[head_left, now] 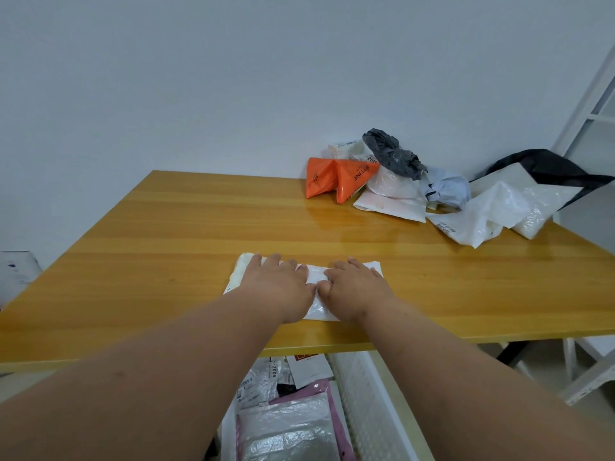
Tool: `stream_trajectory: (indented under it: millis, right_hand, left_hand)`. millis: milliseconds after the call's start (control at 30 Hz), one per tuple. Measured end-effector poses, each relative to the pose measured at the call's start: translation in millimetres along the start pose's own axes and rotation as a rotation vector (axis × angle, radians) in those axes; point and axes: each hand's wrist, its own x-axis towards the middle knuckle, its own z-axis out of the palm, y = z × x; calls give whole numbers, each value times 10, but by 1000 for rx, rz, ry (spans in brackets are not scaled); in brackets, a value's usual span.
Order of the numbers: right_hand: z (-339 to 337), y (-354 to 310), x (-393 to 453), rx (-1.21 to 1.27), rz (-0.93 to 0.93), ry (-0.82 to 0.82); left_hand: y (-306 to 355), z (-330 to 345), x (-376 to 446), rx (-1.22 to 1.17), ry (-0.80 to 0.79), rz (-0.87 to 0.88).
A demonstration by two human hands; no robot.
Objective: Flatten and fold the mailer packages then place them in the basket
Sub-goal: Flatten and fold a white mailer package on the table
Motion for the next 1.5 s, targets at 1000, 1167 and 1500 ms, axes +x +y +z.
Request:
stream_trajectory:
  millis: [1000, 1167, 1500]
  right_hand:
    - [55, 55, -40, 69, 30, -27]
    - [48, 51, -61, 74, 15, -2]
    - [20, 55, -224, 219, 2, 134]
  left_hand:
    - [-54, -7, -4, -132, -65, 11]
    - [-106, 6, 2, -304, -21, 16]
    - [-328, 59, -124, -521, 106, 83]
